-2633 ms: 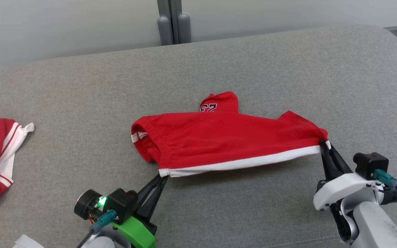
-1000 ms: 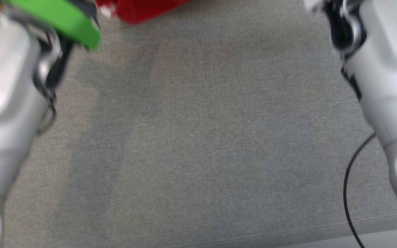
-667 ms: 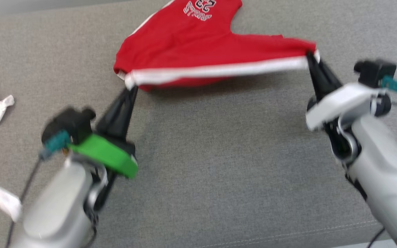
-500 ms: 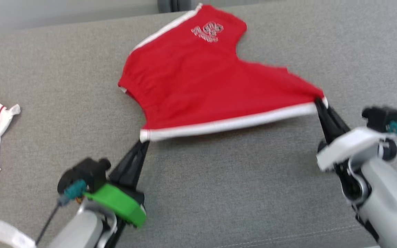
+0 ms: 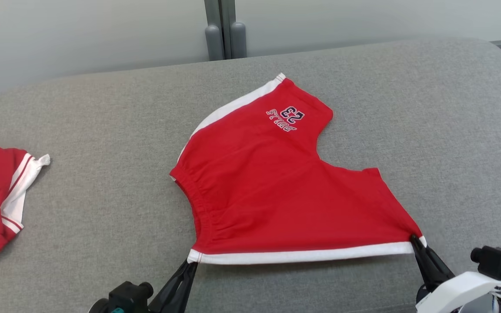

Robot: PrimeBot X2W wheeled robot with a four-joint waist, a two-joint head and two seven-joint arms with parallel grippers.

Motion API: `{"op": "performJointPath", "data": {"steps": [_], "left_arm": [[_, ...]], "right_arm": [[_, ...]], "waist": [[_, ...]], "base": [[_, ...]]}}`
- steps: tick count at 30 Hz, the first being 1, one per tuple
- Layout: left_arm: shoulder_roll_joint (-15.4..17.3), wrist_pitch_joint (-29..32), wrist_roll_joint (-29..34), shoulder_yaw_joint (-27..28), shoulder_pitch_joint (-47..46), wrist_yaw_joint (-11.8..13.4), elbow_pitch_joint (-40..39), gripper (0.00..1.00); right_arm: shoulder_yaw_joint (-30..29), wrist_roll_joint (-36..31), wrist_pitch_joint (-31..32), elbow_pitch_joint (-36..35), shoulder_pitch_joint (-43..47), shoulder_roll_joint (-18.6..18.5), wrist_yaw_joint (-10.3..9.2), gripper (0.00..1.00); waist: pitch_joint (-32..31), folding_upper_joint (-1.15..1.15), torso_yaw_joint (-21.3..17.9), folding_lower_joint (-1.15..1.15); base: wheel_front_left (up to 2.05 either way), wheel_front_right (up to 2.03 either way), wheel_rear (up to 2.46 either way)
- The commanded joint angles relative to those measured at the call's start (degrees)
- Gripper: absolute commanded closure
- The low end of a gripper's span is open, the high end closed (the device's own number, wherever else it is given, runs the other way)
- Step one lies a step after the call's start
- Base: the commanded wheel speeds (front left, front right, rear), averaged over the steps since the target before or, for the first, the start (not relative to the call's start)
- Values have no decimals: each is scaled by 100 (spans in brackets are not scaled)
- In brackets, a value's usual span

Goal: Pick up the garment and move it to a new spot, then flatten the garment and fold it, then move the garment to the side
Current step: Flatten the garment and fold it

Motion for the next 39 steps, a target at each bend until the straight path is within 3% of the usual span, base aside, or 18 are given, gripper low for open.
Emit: {"op": "performJointPath", "data": {"steps": [1,8,13,19,28,39], "left_arm": [[41,-18,56,47,88,28,-22,100],[-34,-17,209,-45,-102,-67,-28,100],[-84,-5,367,-138,-489,-208,36,100],[-148,85,472,-156,-1220,-387,93,100],[-446,99,228,-91,-2444,-639,899,100],[-931,16,5,-319,-3672,-738,2161,100]], "right_arm": [[-170,-93,94,-145,156,69,-4,100],[-681,-567,587,-750,252,535,-2,100],[-844,-871,819,-846,-309,791,-2,100],[-932,-1141,1131,-601,-1451,743,-2,100],[-1073,-1243,1479,1050,-3683,813,-1,100],[-1007,-1694,1170,3456,-5849,777,-2,100]], "waist": [[-47,0,26,0],[-101,0,18,0],[-6,0,145,0],[336,0,438,0],[1083,0,847,0],[1737,0,1369,0]], "base": [[0,0,0],[0,0,0],[0,0,0],[0,0,0],[0,0,0],[0,0,0]]}}
